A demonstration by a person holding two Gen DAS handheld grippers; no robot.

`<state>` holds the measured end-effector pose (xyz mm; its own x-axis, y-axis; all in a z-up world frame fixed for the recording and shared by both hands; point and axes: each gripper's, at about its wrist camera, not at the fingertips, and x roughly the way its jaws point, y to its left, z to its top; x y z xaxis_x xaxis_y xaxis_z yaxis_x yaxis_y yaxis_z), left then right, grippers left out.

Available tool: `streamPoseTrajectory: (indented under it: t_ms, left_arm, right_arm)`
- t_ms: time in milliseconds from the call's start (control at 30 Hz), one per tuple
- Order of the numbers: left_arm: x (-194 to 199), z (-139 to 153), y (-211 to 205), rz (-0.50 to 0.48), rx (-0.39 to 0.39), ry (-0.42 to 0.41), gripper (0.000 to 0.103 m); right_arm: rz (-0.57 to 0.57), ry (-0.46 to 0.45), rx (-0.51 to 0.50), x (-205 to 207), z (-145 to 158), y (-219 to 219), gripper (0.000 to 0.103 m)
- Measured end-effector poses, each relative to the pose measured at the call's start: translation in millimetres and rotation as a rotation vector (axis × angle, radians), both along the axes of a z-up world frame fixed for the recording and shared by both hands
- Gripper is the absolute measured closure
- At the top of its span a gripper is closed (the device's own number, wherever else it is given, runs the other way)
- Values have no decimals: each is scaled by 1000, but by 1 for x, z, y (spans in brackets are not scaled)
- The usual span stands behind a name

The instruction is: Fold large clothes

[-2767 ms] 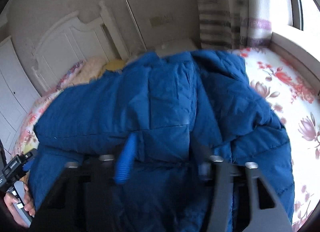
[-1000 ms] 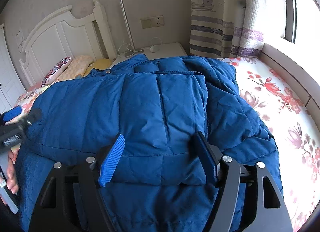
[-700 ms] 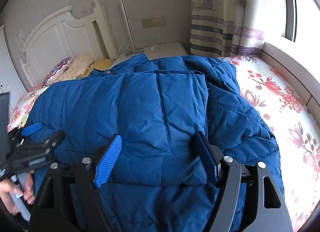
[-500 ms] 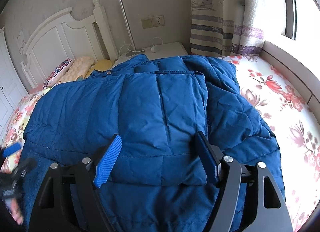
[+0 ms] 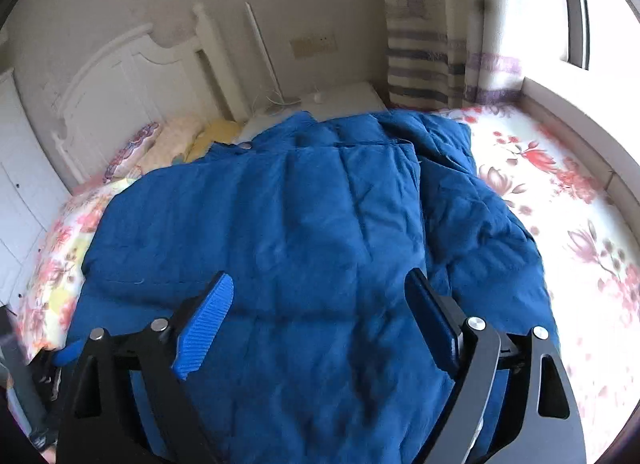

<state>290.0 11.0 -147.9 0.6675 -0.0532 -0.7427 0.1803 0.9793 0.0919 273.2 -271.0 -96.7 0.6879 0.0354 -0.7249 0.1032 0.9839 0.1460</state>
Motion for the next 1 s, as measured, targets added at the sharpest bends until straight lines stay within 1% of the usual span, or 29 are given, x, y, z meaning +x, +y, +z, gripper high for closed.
streamPoseTrajectory:
  t_ms: [33, 67, 100, 133, 233, 267, 333, 367, 400, 433, 467, 533, 633, 700, 733, 767, 800, 833, 867, 900, 933, 967, 1000]
  left_arm:
    - [1, 0, -1, 0, 3, -1, 2]
    - [1, 0, -1, 0, 3, -1, 2]
    - [1, 0, -1, 0, -2, 1, 2]
    - [-2, -1, -1, -1, -7, 1, 2]
    - [-1, -1, -1, -2, -18, 4, 2]
    - [-1, -1, 0, -2, -20, 4, 2]
    - [0, -1, 2, -2, -22, 4, 2]
    - [1, -1, 2, -2, -22, 3, 2]
    - [1, -1, 2, -2, -22, 3, 2]
    - [1, -1, 3, -2, -22, 3, 2]
    - [1, -1, 2, -2, -22, 3, 2]
    - [1, -1, 3, -3, -22, 2, 2]
    - [1, -1, 3, -4, -28, 4, 2]
    - [0, 0, 7, -3, -46, 5, 2]
    - [-4, 3, 9, 12, -46, 5, 3]
    - [-10, 7, 11, 25, -60, 4, 3]
    - [-23, 15, 13, 6, -126, -16, 3]
    - [-34, 22, 13, -30, -181, -37, 2]
    - [-47, 30, 7, -83, -205, -62, 2]
    - [-53, 33, 0, -109, -181, -74, 2]
    - [-61, 33, -10, -131, -125, -88, 2]
    - [-68, 28, -23, -161, -52, -91, 2]
    - [-70, 19, -31, -189, -13, -73, 2]
  right_arm:
    - [46, 78, -52, 0, -13, 10, 14]
    - [86, 159, -74, 3, -28, 16, 5]
    - [116, 201, -110, 3, -42, 21, 4]
    - [120, 150, -117, -5, -41, 20, 4]
    - [109, 184, -115, -16, -32, 19, 4]
    - [99, 185, -117, -23, -28, 19, 4]
    - [127, 154, -108, -43, -20, 24, 4]
    - [156, 151, -131, -56, -23, 28, 4]
    - [168, 179, -167, -65, -31, 31, 4]
    - [175, 186, -195, -73, -38, 31, 4]
    - [185, 146, -184, -87, -39, 27, 4]
    - [191, 161, -146, -95, -39, 20, 4]
    - [139, 164, -132, -109, -32, 14, 4]
    - [152, 137, -93, -125, -27, 14, 4]
    - [153, 119, -88, -132, -24, 13, 4]
    - [151, 89, -90, -142, -19, 14, 4]
    - [161, 70, -90, -146, -15, 16, 4]
    - [180, 59, -88, -146, -13, 18, 4]
    - [220, 64, -97, -149, -16, 25, 4]
    - [242, 82, -114, -147, -21, 29, 4]
    - [268, 124, -159, -146, -33, 38, 4]
    - [272, 117, -196, -147, -37, 42, 4]
    - [272, 105, -213, -148, -37, 45, 4]
